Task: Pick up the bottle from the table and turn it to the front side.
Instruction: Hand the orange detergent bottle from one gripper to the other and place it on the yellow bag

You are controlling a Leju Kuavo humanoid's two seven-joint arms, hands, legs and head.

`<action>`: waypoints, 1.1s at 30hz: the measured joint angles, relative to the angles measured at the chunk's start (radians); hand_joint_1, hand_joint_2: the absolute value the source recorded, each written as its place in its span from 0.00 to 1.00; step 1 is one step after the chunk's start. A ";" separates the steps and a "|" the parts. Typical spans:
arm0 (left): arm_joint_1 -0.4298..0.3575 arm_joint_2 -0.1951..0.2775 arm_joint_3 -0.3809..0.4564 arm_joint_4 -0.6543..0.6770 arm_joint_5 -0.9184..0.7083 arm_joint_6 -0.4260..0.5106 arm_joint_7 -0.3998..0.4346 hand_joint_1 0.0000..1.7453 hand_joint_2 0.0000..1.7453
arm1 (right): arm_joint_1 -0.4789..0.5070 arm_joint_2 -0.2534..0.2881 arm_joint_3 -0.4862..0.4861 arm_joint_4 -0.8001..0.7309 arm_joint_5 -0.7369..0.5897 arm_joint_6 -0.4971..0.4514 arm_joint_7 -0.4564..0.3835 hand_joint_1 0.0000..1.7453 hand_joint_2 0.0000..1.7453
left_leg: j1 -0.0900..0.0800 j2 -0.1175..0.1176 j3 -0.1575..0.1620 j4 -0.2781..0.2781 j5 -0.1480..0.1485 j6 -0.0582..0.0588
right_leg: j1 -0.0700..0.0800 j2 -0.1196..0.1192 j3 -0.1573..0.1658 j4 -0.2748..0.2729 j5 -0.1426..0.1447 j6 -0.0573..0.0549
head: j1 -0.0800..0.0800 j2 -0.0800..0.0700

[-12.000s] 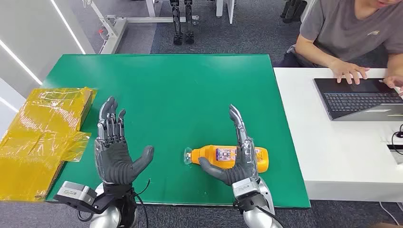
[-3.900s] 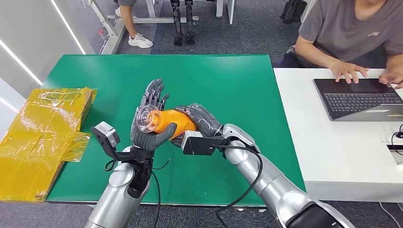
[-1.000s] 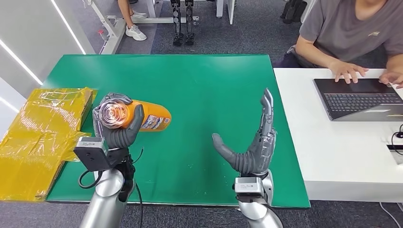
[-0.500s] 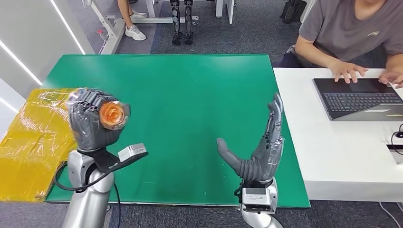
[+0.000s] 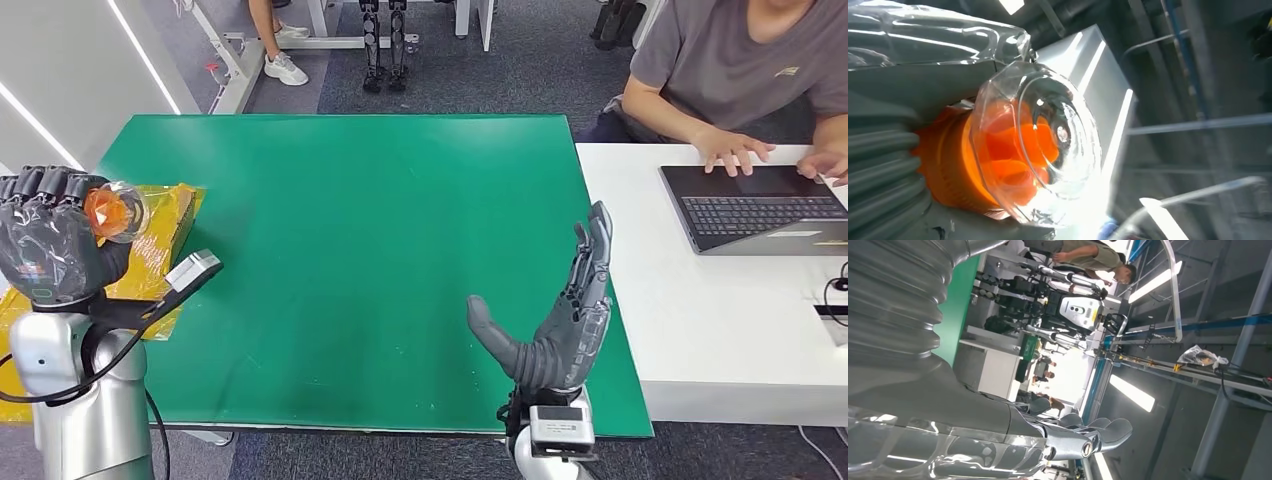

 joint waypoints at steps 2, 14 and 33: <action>-0.002 0.043 -0.033 0.009 -0.025 0.000 0.123 1.00 1.00 | 0.001 -0.001 0.001 -0.002 -0.006 0.000 0.000 0.00 1.00 | 0.000 0.000 0.000 0.000 0.000 0.000 | 0.000 0.000 0.000 0.000 0.000 0.000 | 0.000 0.000; -0.048 0.277 -0.358 0.316 -0.036 0.000 0.461 1.00 1.00 | 0.020 -0.010 0.008 -0.025 -0.022 0.000 0.000 0.00 1.00 | 0.000 0.000 0.000 0.000 0.000 0.000 | 0.000 0.001 -0.001 0.000 0.000 0.000 | 0.000 0.000; -0.138 0.299 -0.390 0.776 0.021 0.002 0.282 1.00 1.00 | 0.022 -0.045 0.025 -0.033 -0.072 0.000 0.000 0.00 1.00 | 0.000 0.001 0.000 0.000 0.000 0.000 | 0.000 0.001 -0.001 0.000 0.000 0.000 | 0.000 0.000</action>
